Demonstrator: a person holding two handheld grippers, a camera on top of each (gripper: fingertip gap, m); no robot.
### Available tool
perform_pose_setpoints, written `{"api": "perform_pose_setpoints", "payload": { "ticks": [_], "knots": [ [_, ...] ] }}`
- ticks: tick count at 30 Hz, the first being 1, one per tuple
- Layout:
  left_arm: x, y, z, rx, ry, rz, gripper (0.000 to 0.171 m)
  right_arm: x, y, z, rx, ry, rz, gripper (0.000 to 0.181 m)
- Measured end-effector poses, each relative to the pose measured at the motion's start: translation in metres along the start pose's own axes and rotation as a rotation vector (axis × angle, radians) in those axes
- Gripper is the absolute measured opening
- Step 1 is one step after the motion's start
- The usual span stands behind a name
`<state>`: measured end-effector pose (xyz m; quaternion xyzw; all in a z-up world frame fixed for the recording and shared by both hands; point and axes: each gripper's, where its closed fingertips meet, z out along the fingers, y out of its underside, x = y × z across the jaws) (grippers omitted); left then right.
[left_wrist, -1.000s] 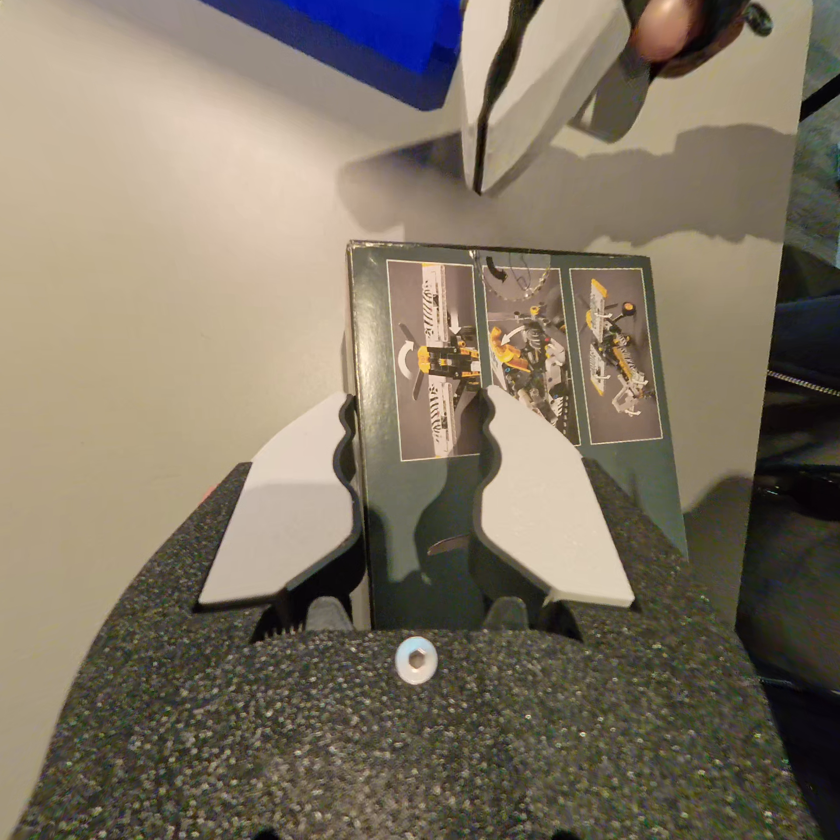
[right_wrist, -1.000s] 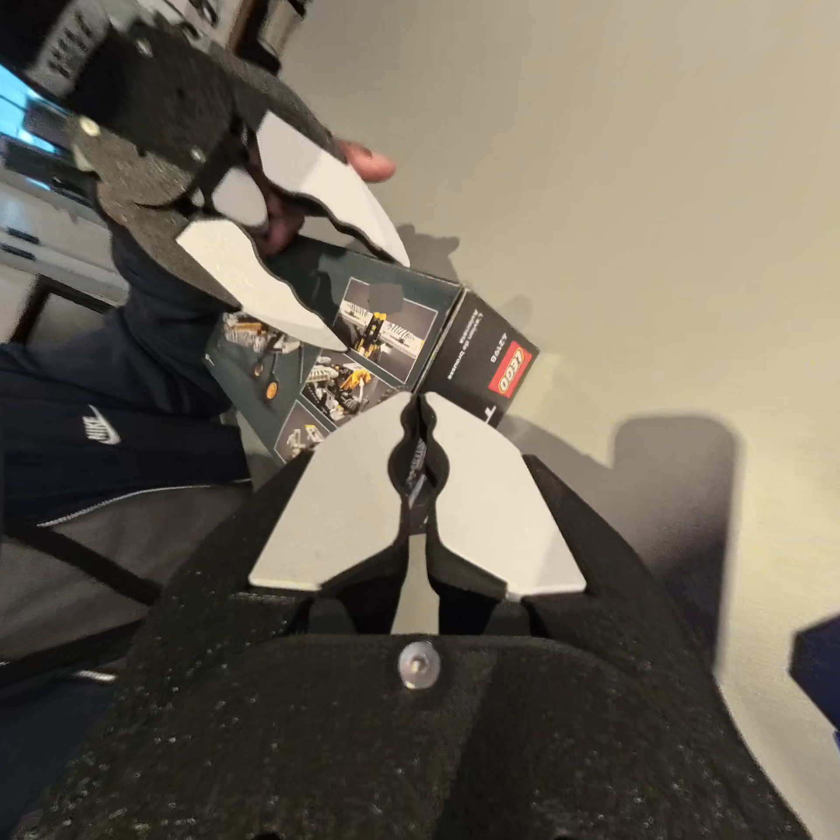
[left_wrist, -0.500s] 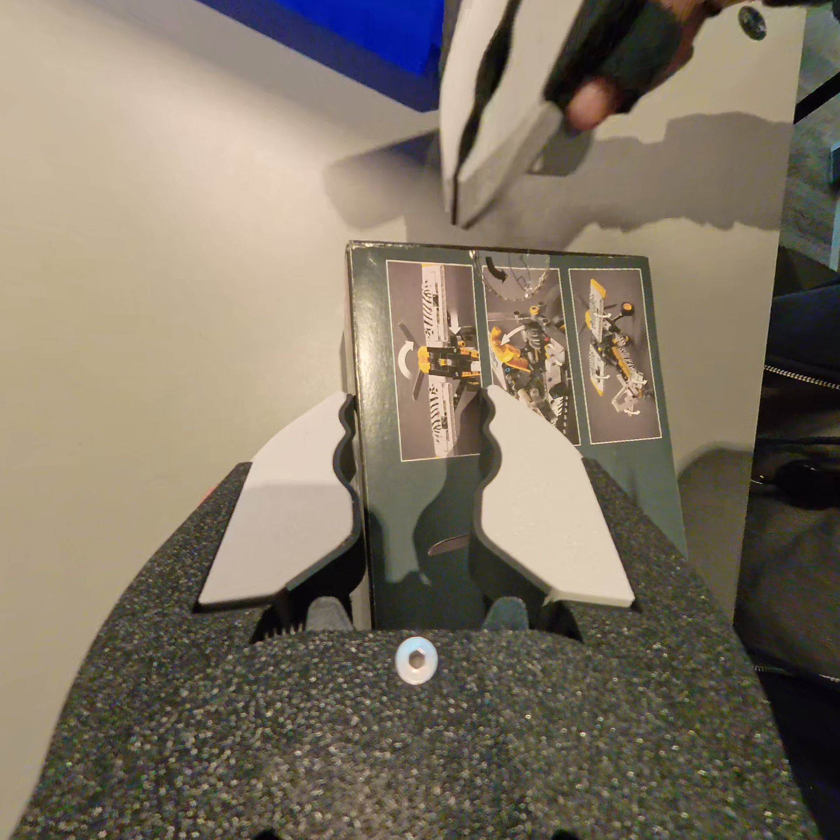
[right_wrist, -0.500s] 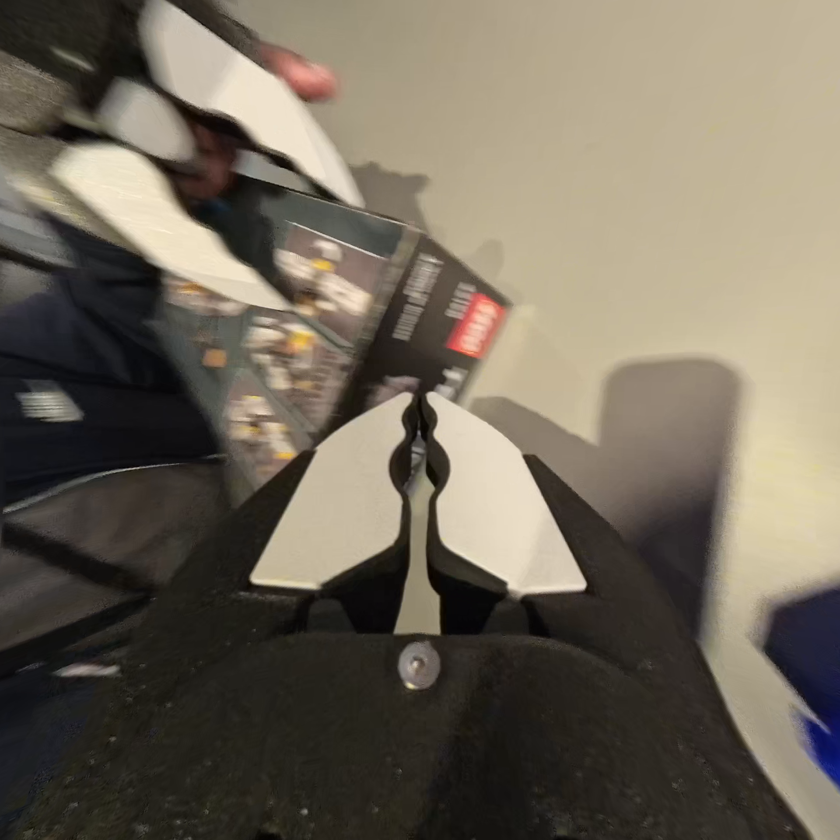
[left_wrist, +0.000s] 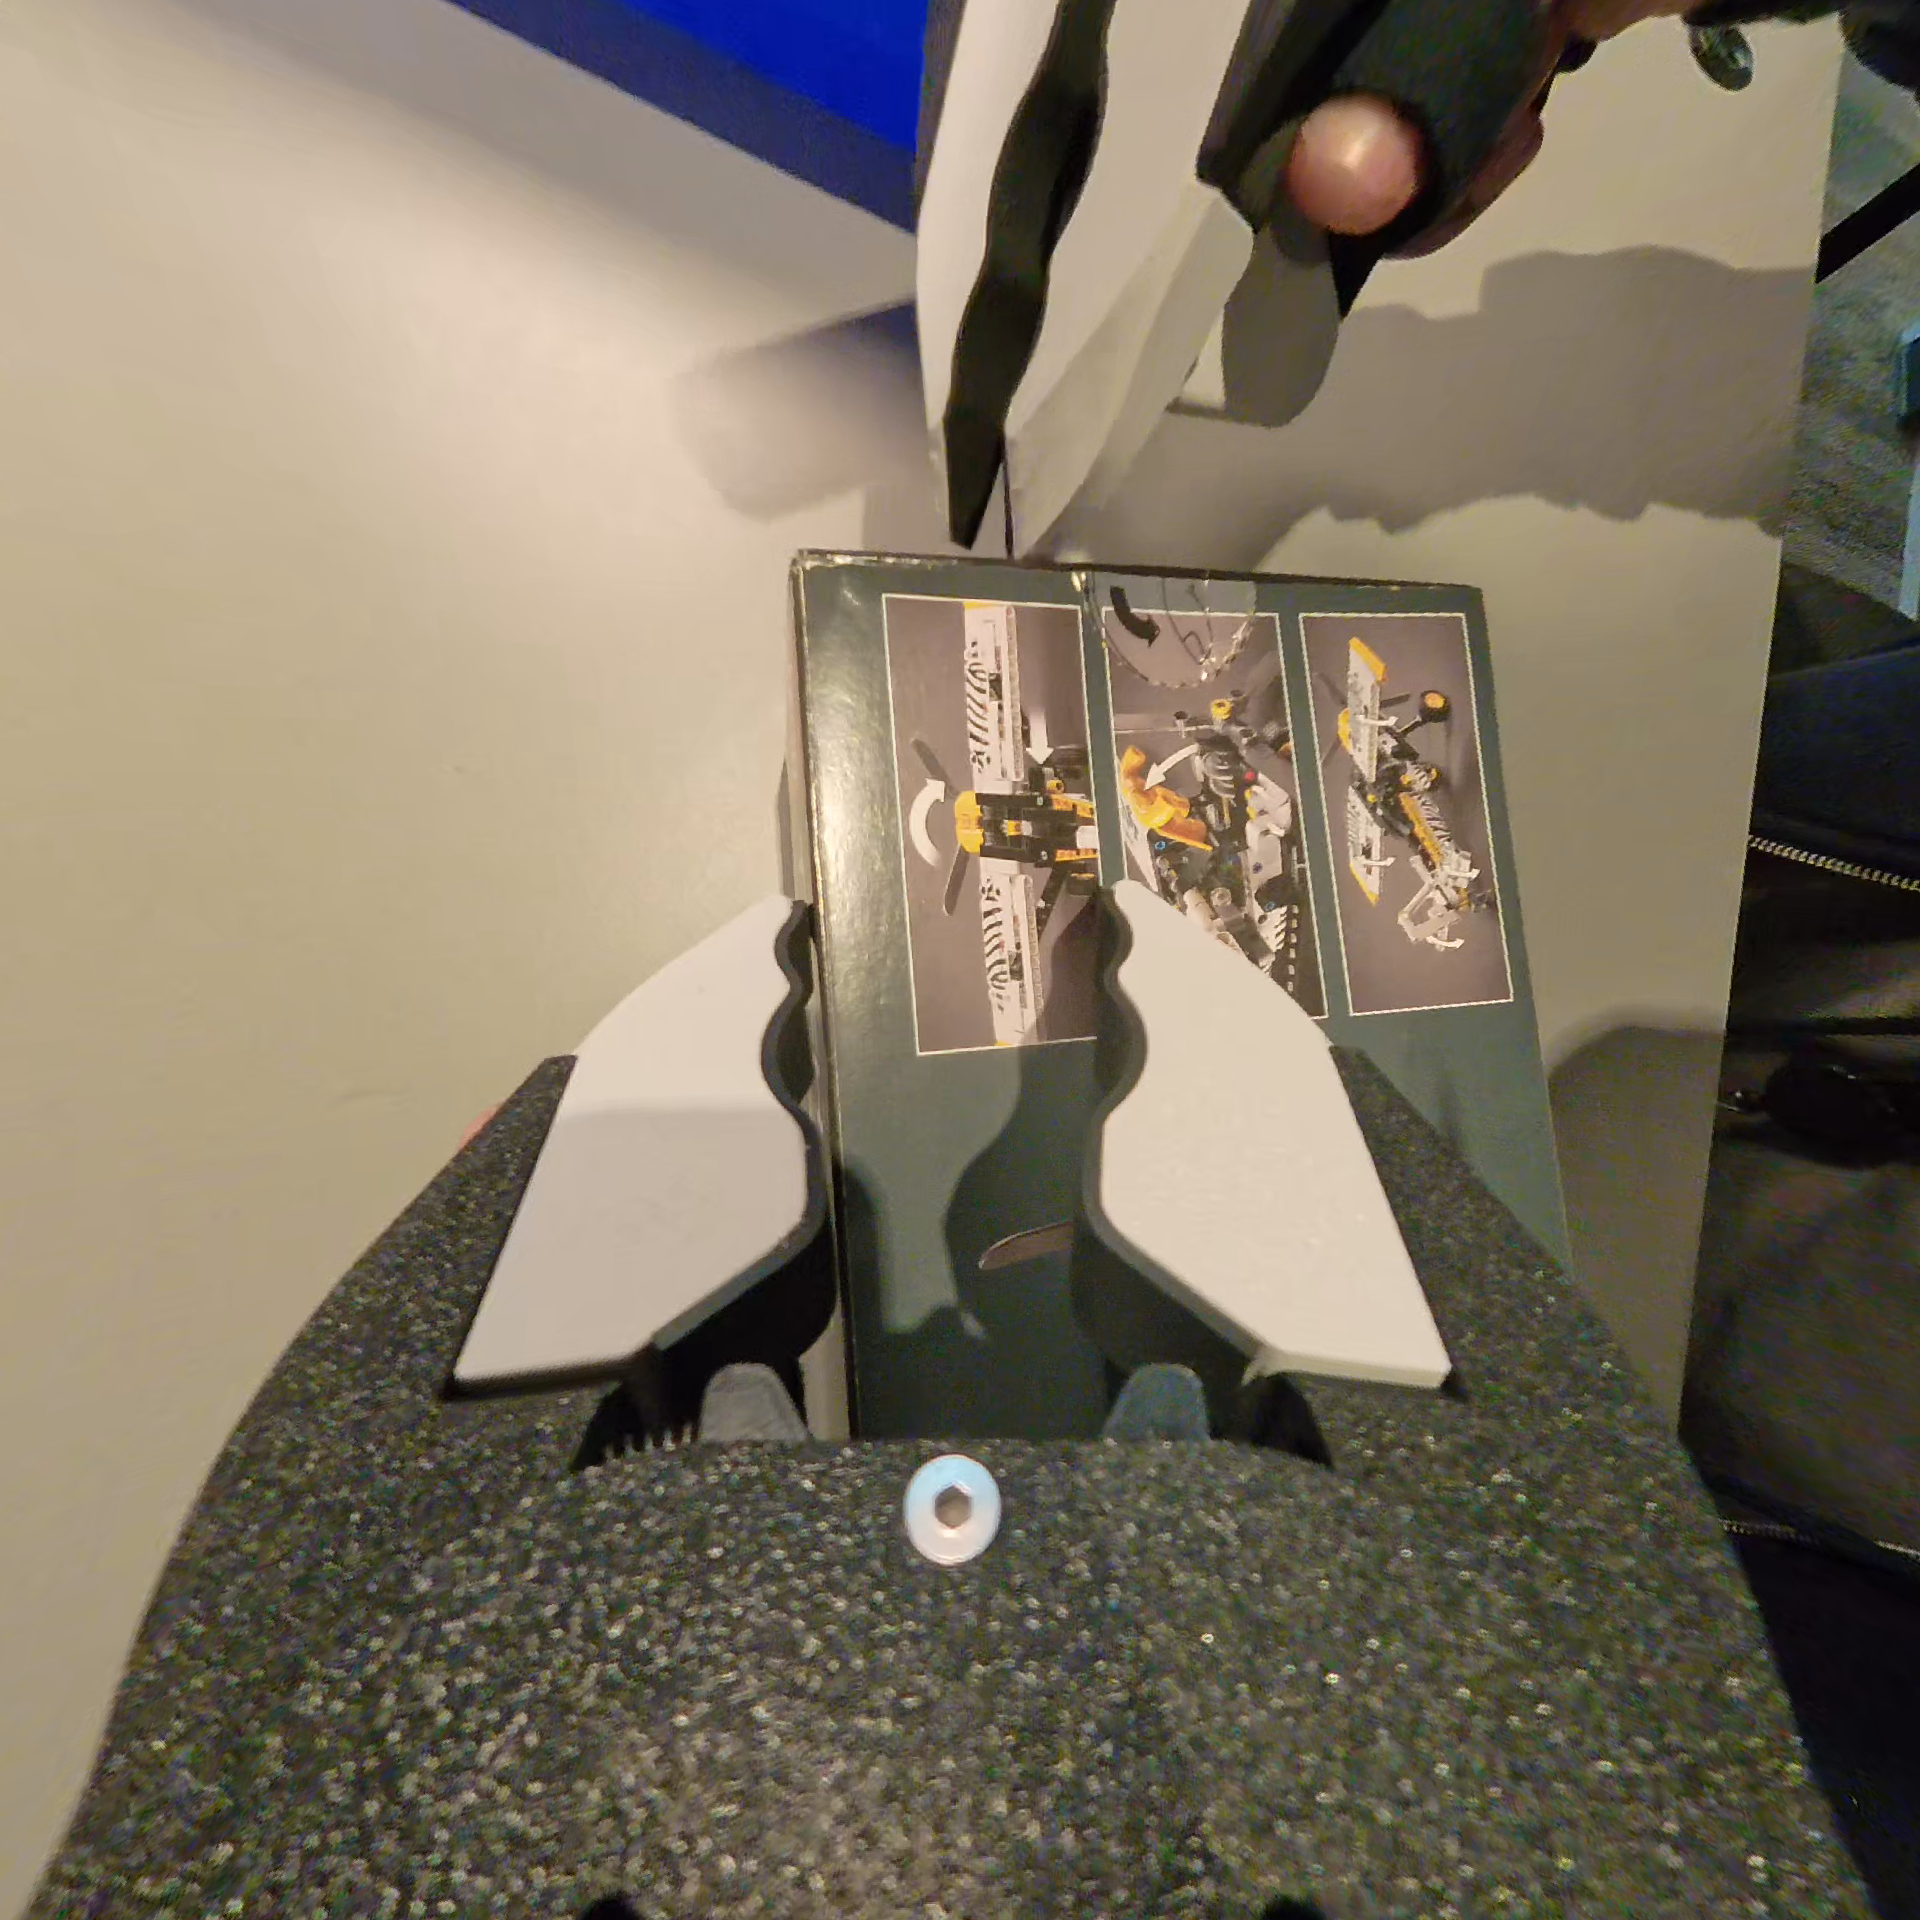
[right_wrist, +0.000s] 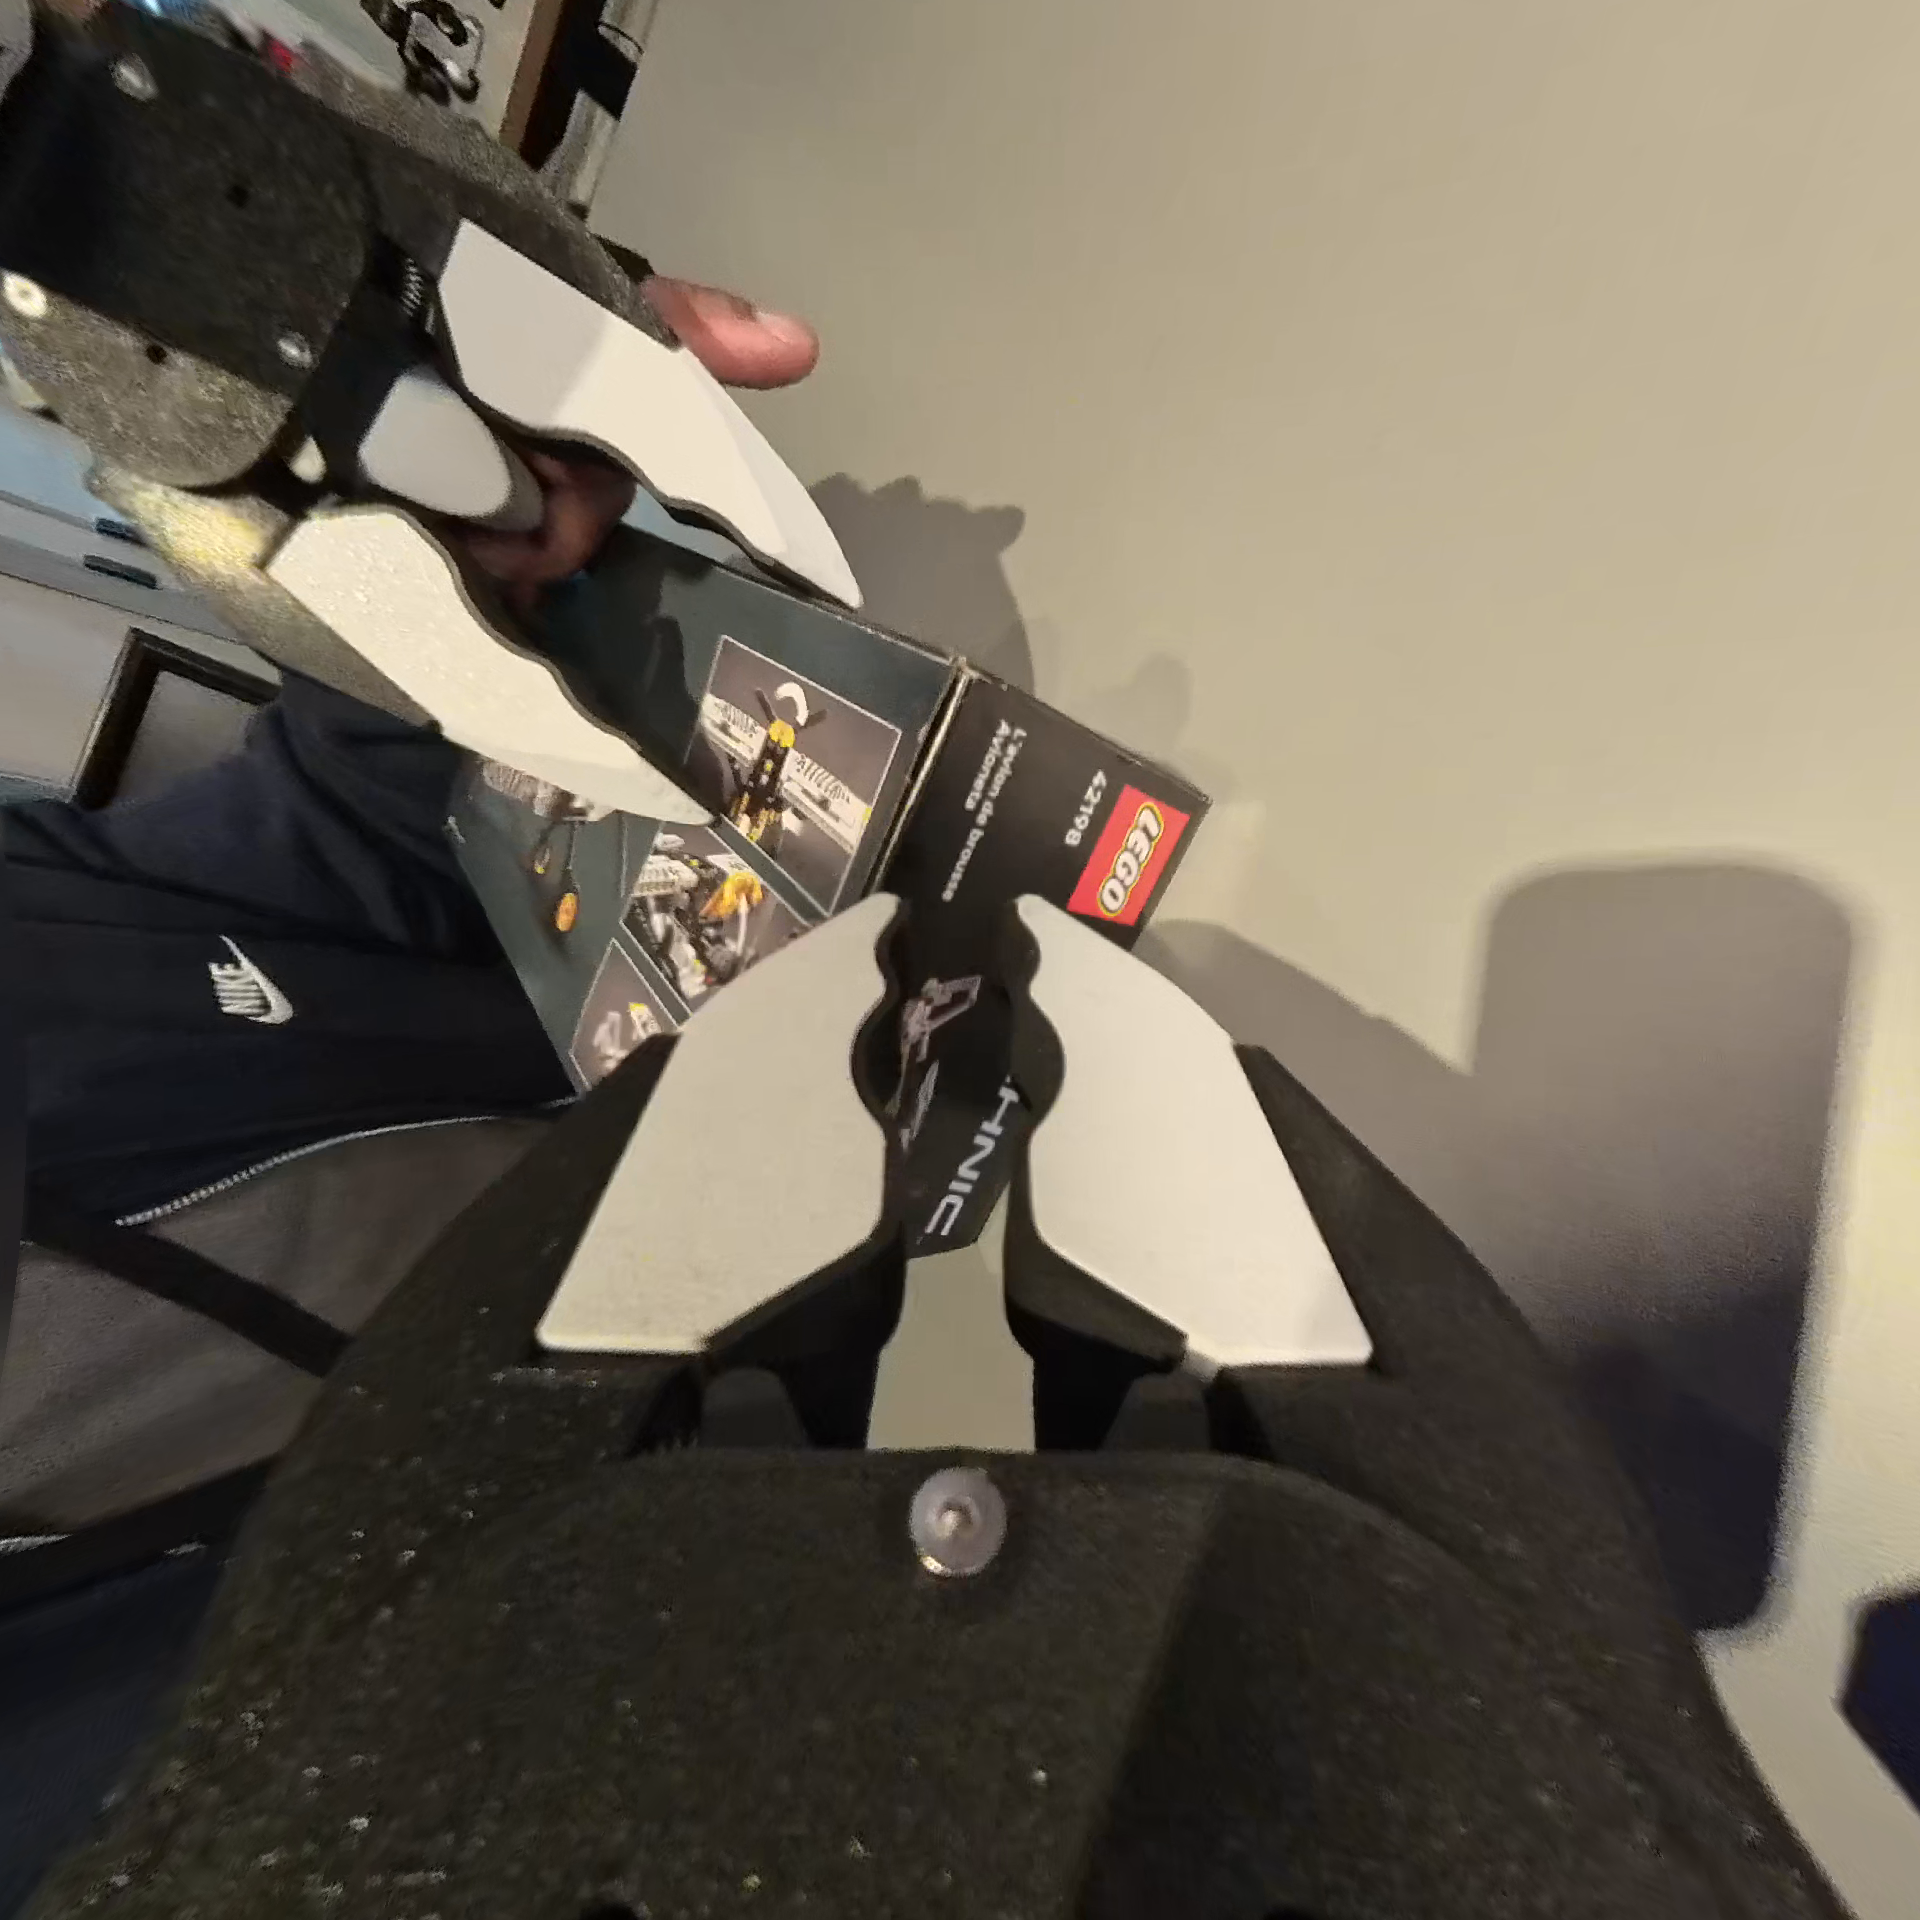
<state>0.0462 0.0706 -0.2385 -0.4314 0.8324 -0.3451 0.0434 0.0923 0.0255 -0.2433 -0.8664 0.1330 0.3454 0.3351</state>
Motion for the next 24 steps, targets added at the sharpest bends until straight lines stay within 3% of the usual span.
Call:
{"api": "perform_pose_setpoints", "payload": {
  "ticks": [24],
  "knots": [
    [0.001, 0.001, 0.002, -0.009, 0.013, 0.016, 0.053, -0.002, 0.005, -0.002, -0.02, -0.035, 0.076, 0.035]
  ]
}}
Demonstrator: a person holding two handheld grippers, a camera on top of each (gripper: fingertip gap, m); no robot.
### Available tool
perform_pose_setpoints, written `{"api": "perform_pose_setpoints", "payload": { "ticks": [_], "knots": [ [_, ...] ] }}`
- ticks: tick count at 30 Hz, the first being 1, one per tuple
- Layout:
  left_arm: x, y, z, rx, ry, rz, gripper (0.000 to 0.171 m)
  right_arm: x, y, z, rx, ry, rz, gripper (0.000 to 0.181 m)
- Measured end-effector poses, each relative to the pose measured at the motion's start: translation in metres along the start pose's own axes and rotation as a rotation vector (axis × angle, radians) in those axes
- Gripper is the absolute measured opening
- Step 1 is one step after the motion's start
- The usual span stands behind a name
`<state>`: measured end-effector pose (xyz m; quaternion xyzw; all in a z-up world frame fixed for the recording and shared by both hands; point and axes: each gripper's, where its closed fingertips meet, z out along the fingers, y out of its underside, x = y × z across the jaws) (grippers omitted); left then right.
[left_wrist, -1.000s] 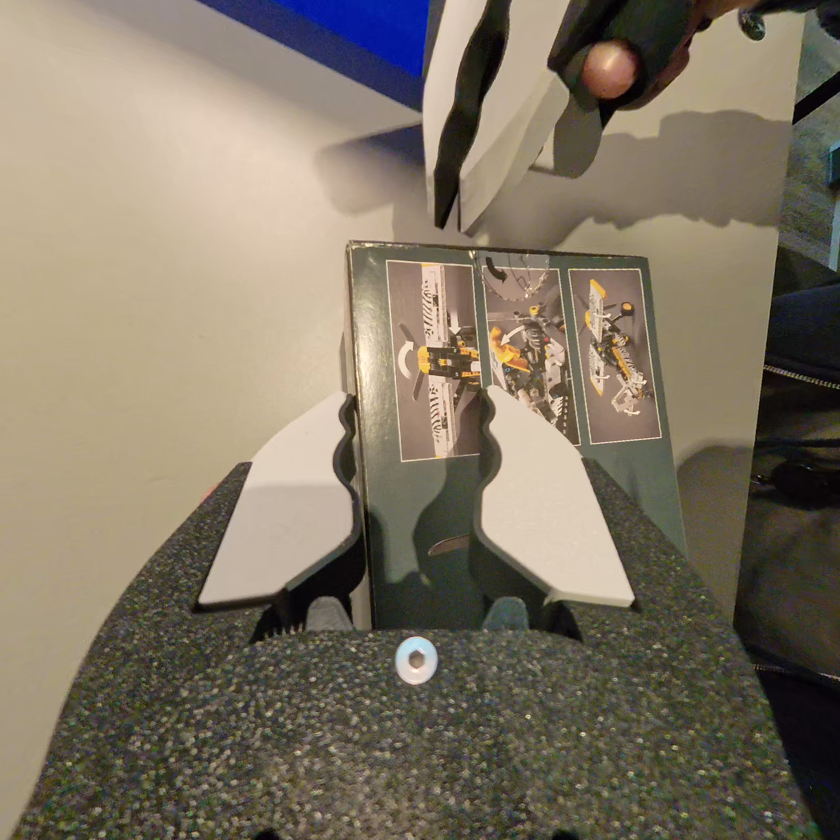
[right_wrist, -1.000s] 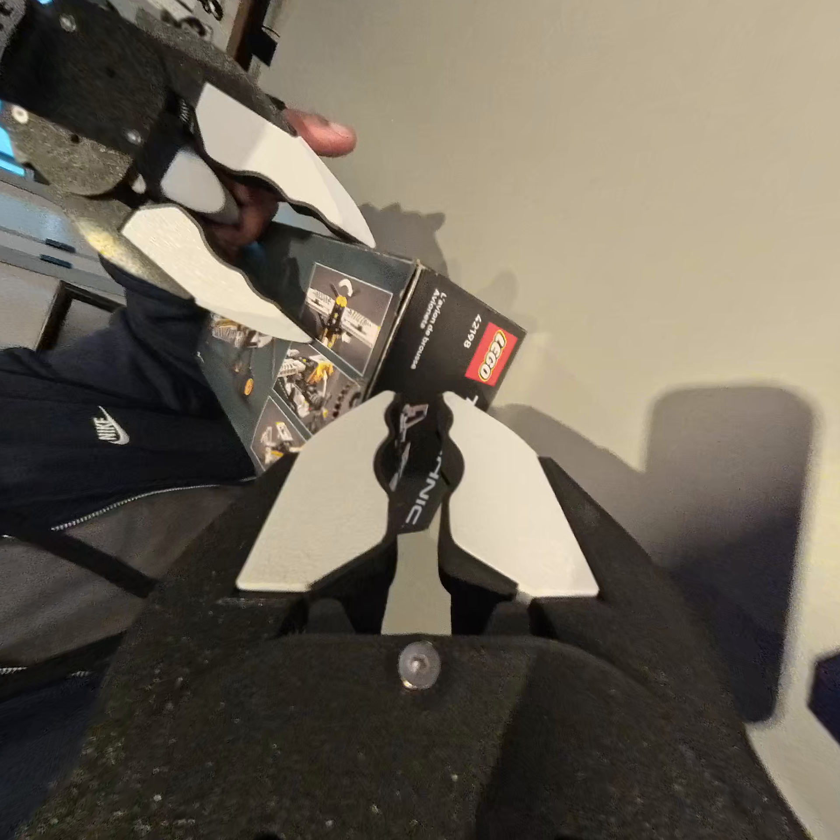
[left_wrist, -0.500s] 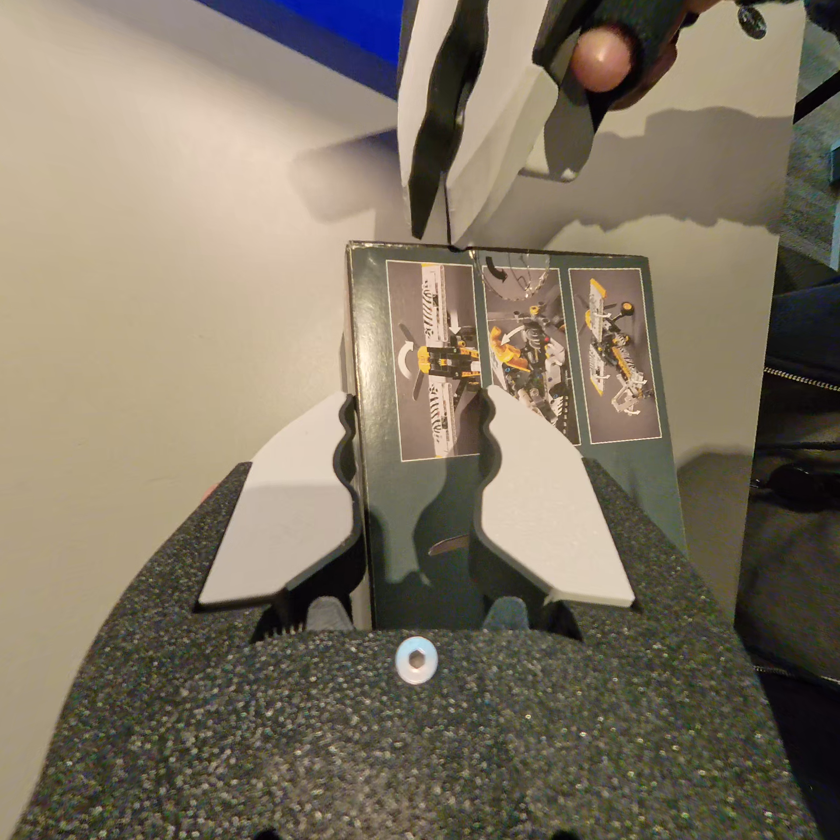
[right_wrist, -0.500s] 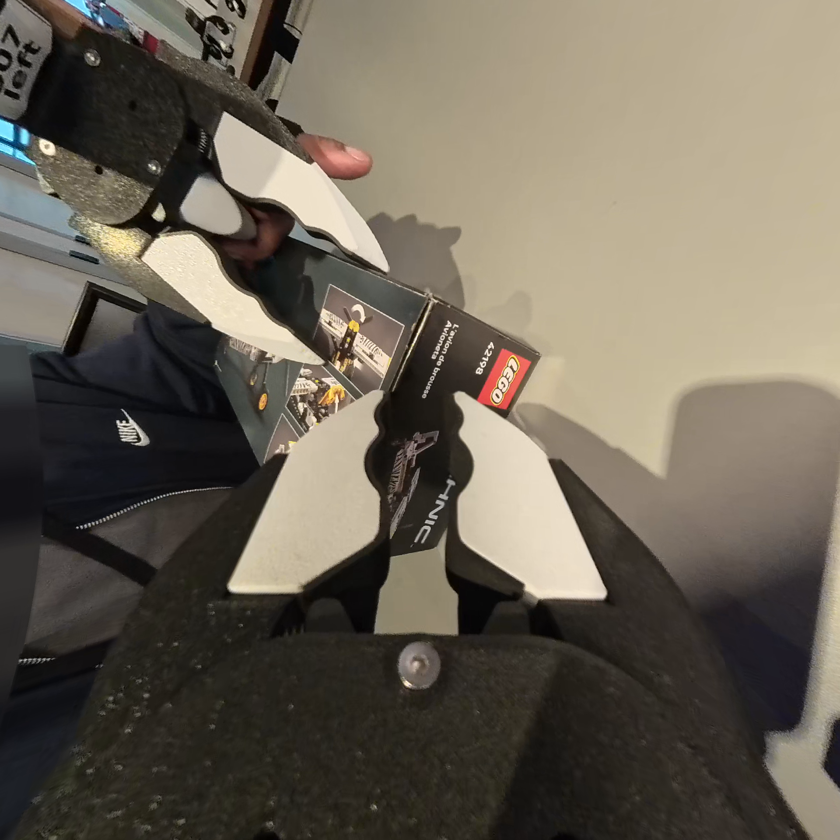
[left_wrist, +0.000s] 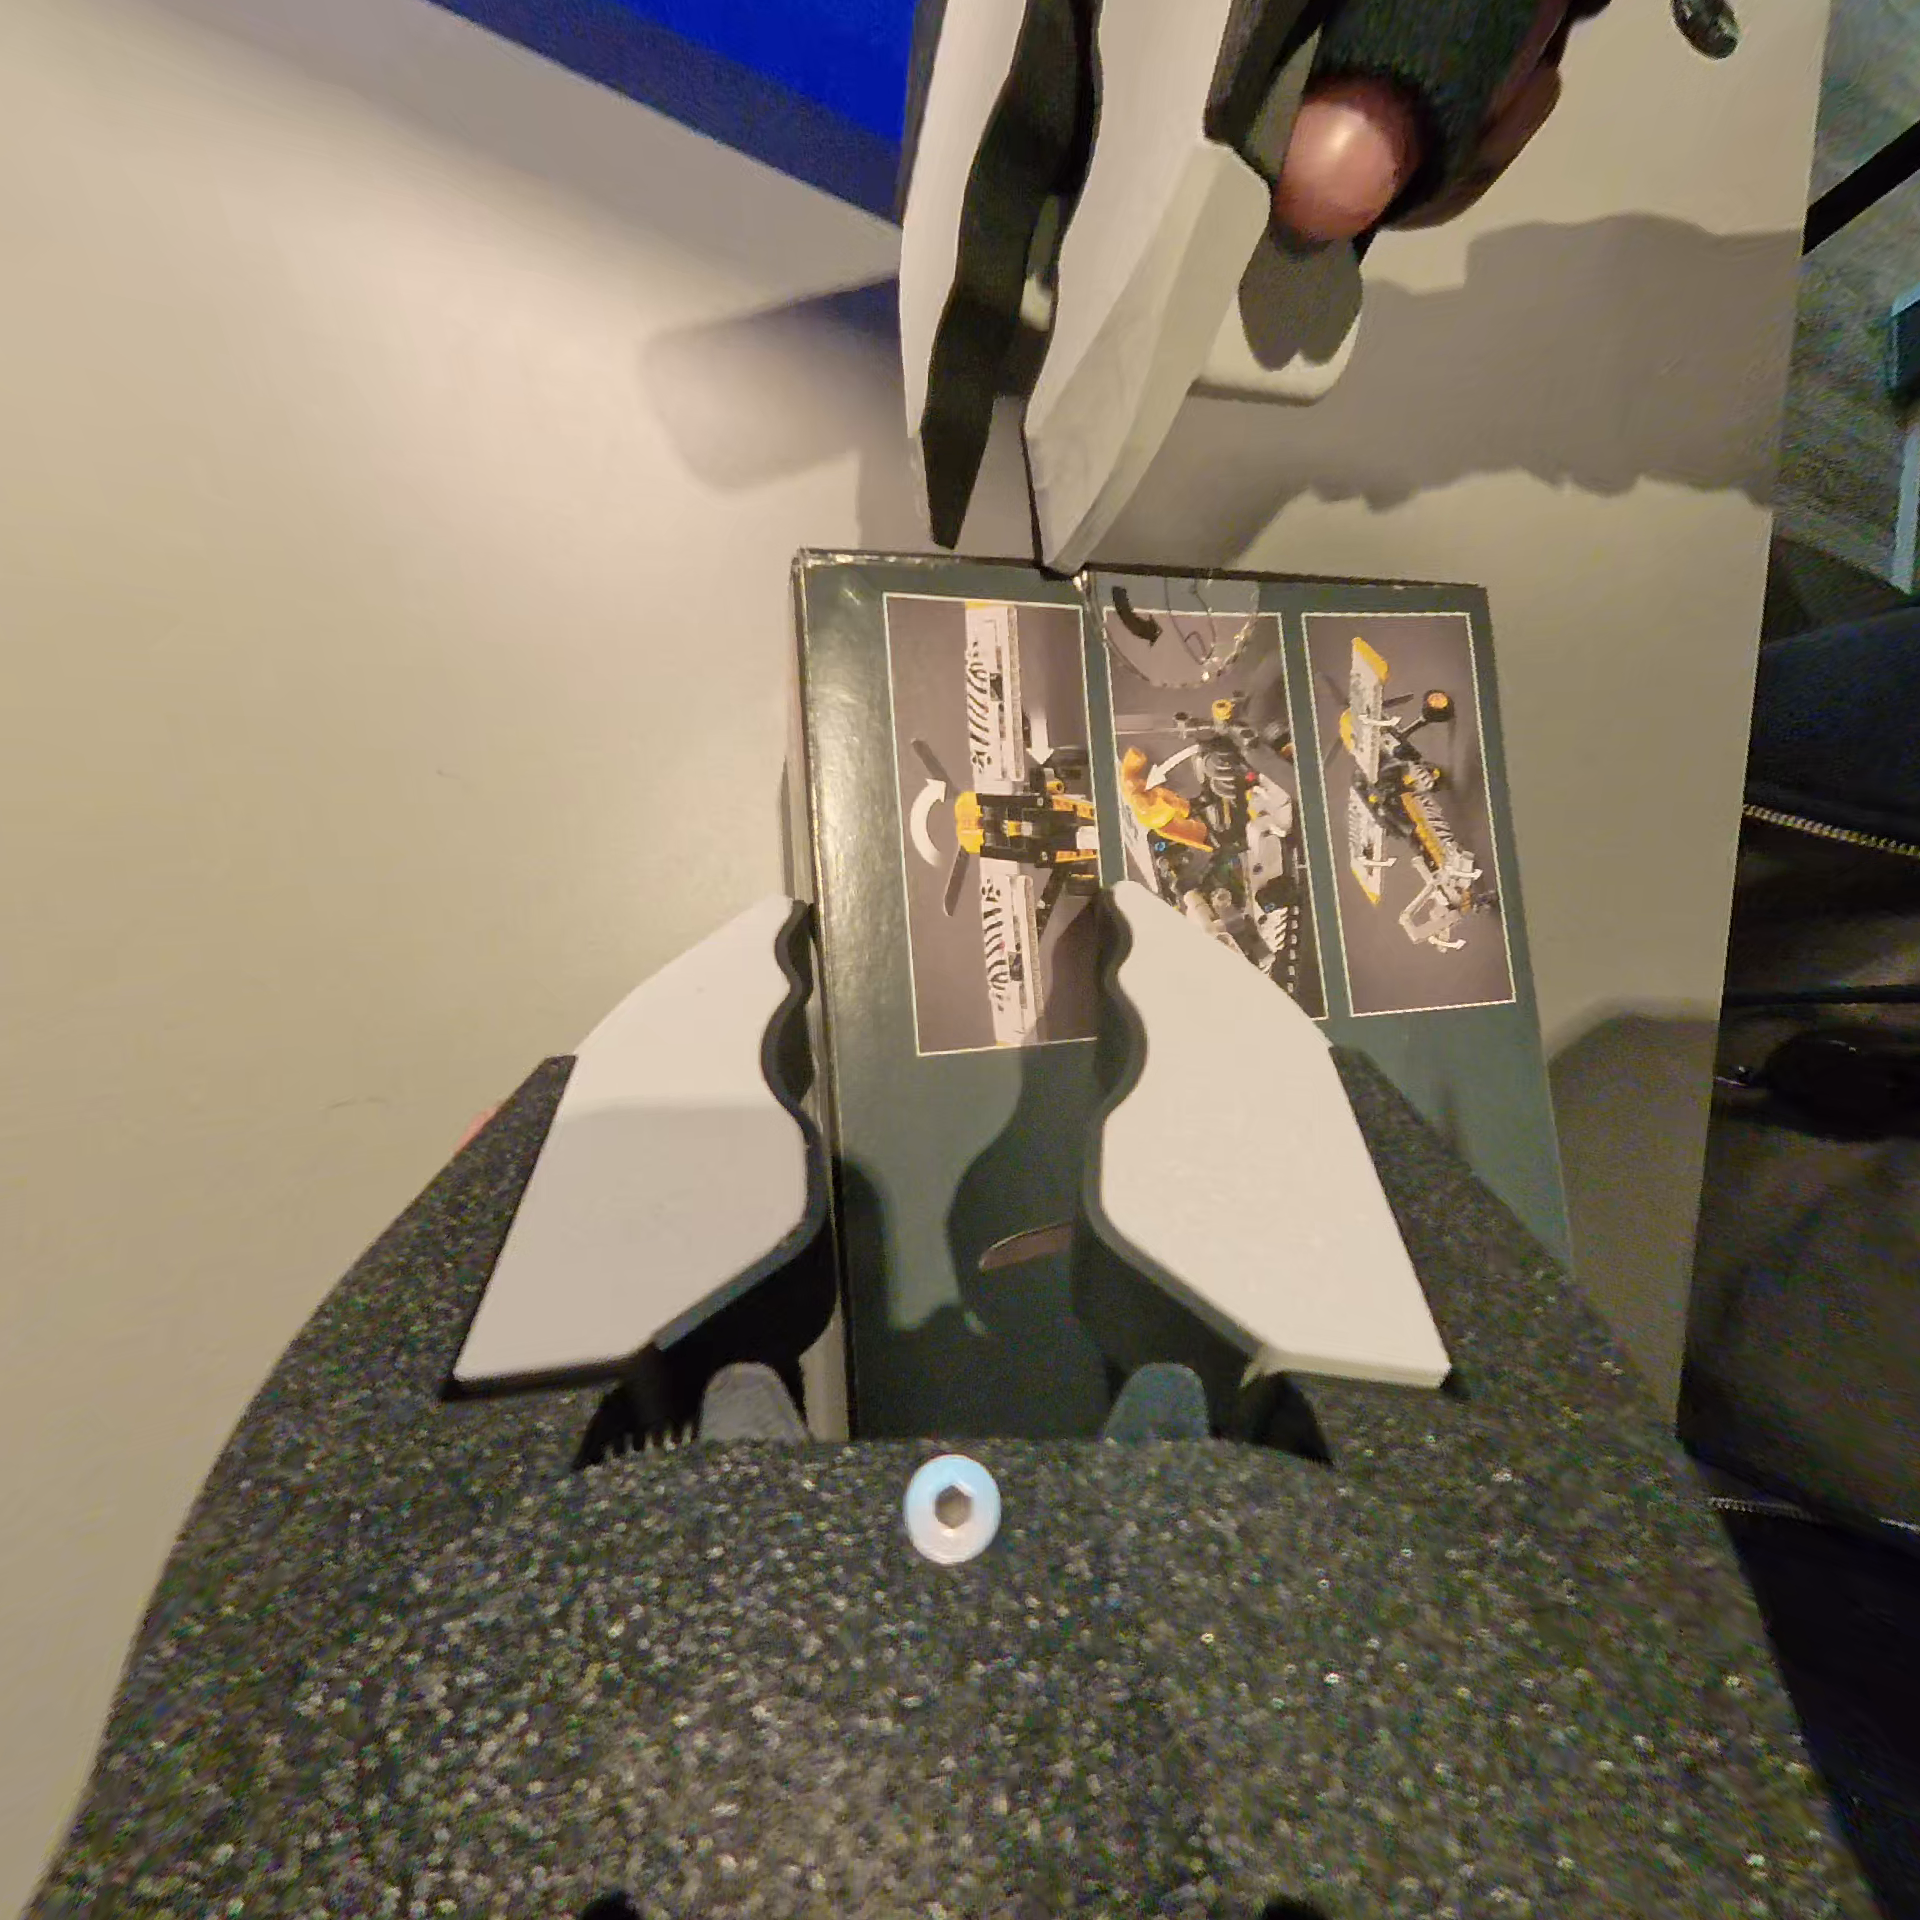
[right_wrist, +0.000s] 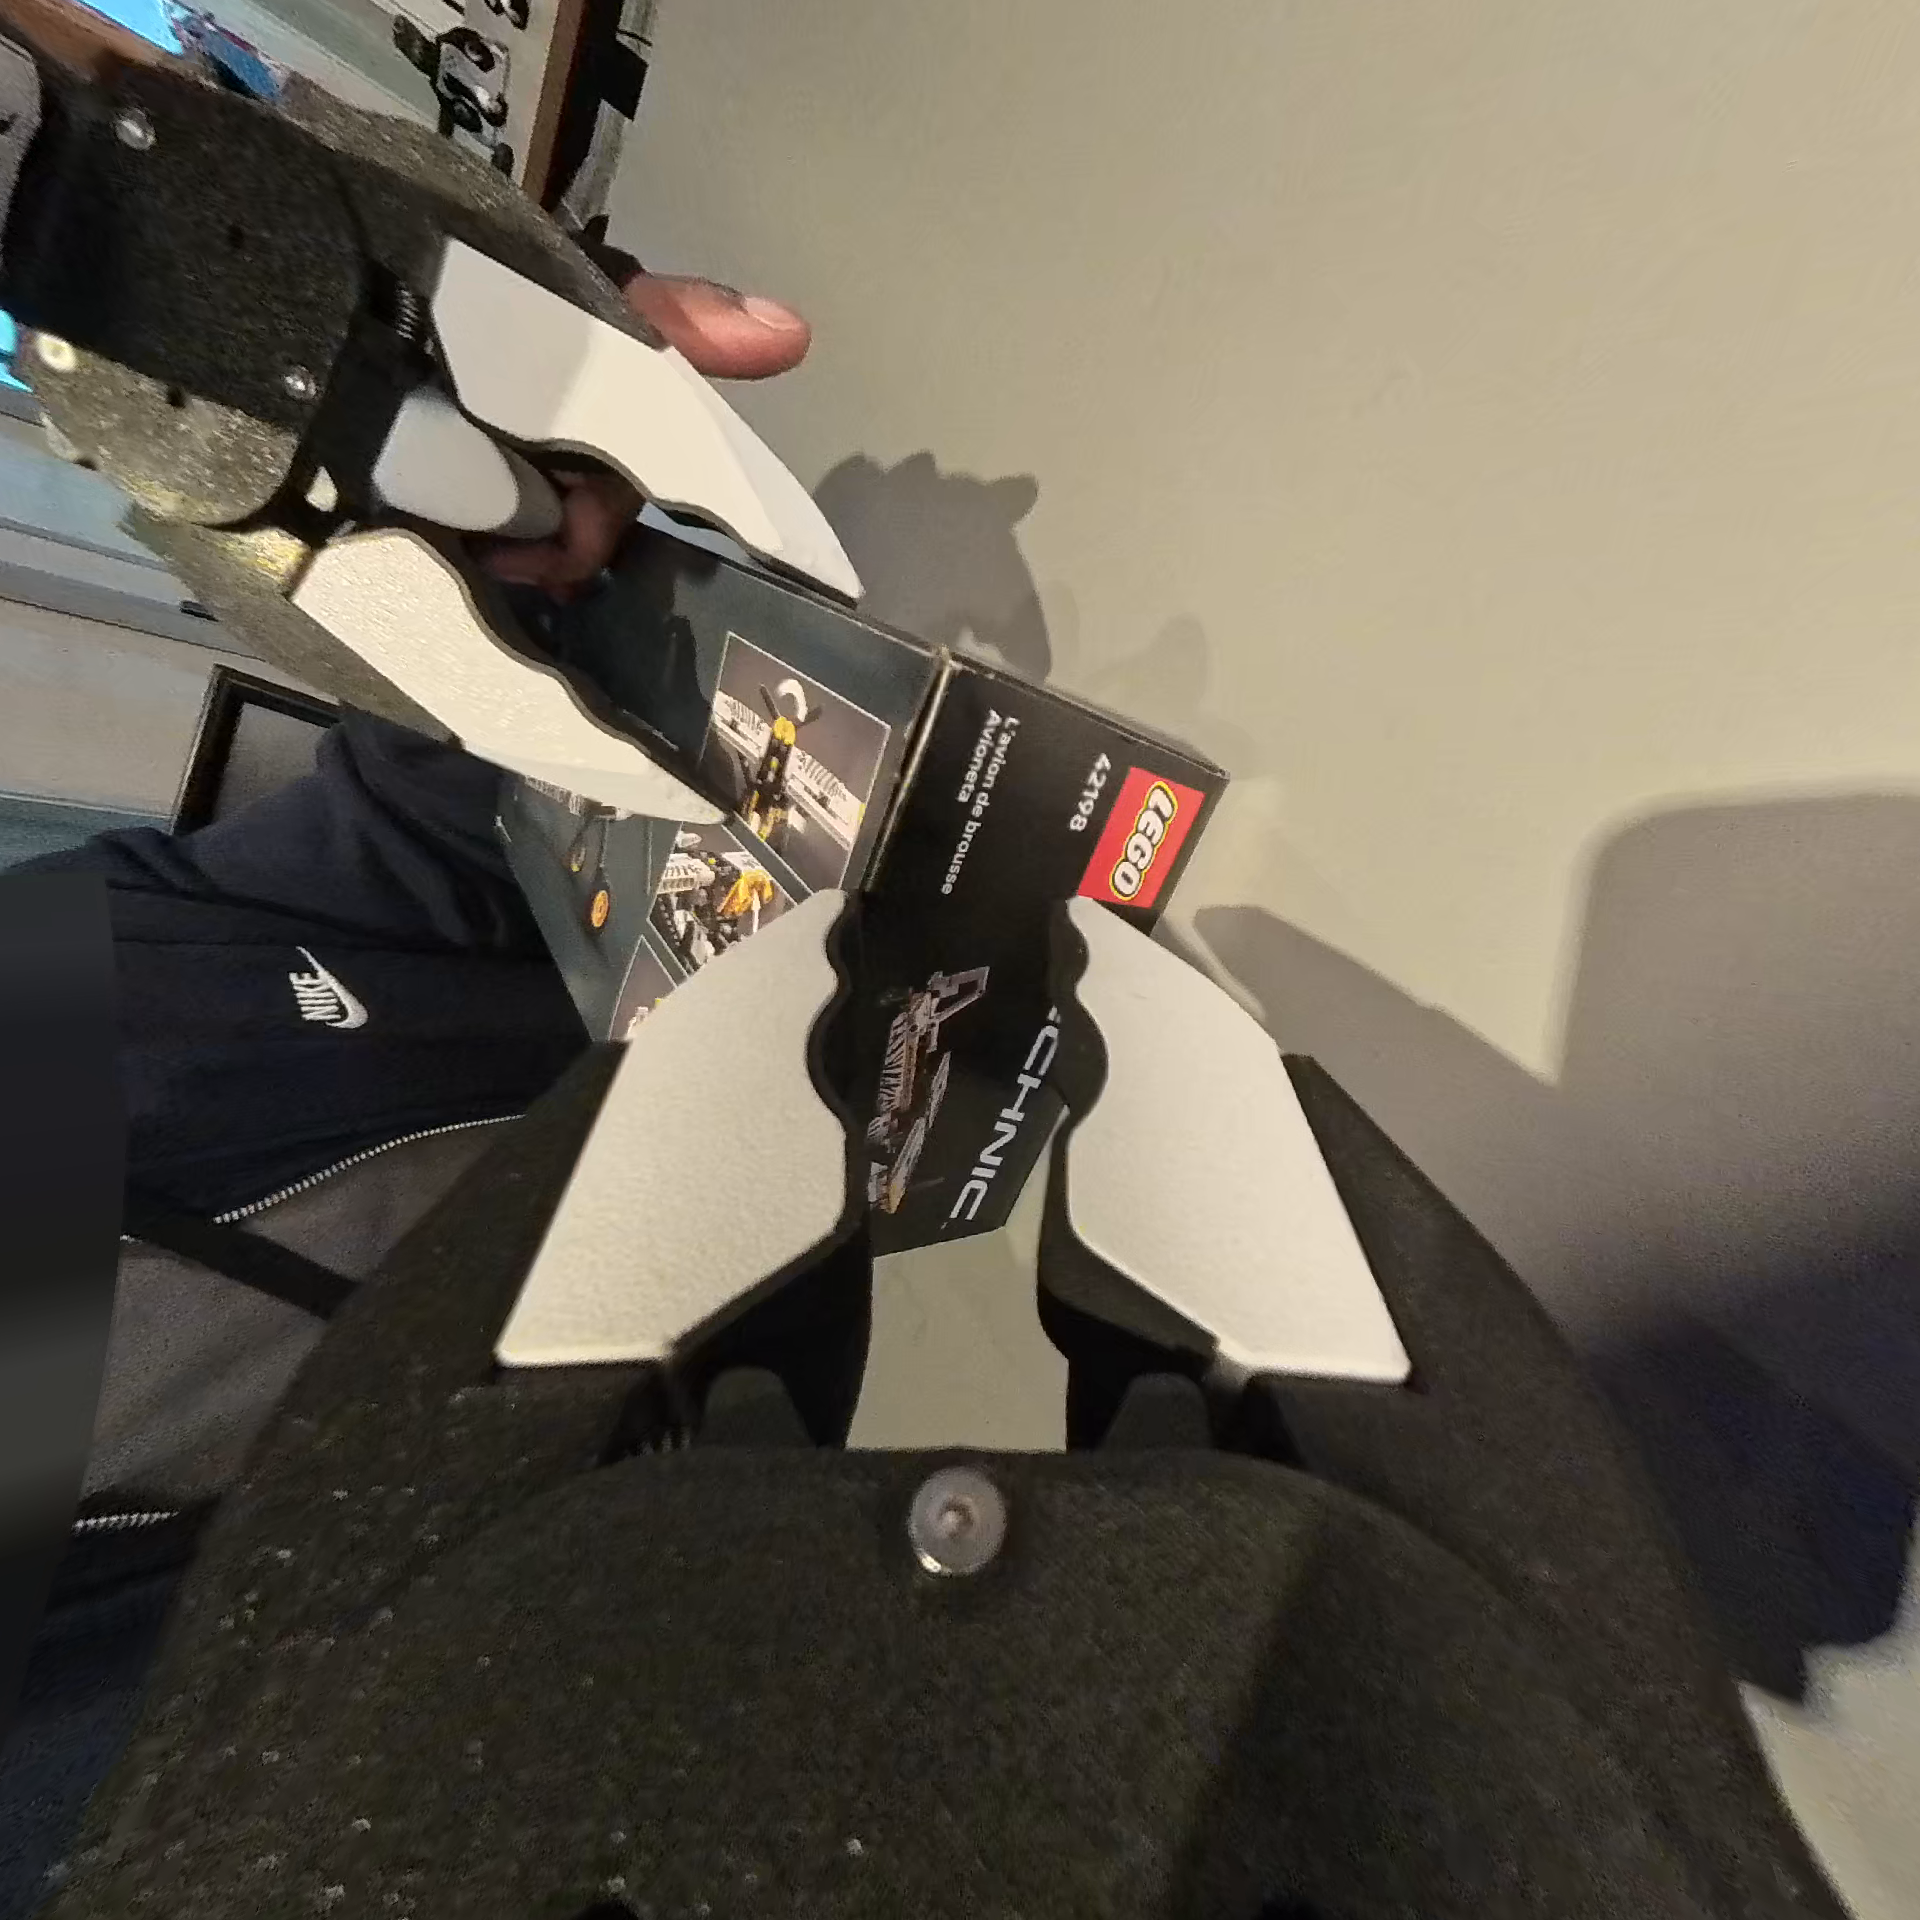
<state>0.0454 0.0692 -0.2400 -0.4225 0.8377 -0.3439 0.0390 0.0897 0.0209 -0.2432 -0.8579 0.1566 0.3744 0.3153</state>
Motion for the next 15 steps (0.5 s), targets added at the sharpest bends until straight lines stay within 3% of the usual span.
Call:
{"api": "perform_pose_setpoints", "payload": {
  "ticks": [9, 13, 15],
  "knots": [
    [0.0, 0.0, 0.001, 0.0, -0.007, 0.004, 0.053, 0.003, -0.001, -0.003, -0.053, 0.075, -0.038, 0.034],
    [0.0, 0.0, 0.001, 0.0, -0.01, 0.005, 0.053, -0.007, -0.003, -0.003, -0.102, 0.102, -0.116, 0.01],
    [-0.001, 0.0, 0.001, 0.0, -0.01, 0.006, 0.053, -0.007, -0.003, -0.004, -0.111, 0.123, -0.115, 0.013]
  ]
}}
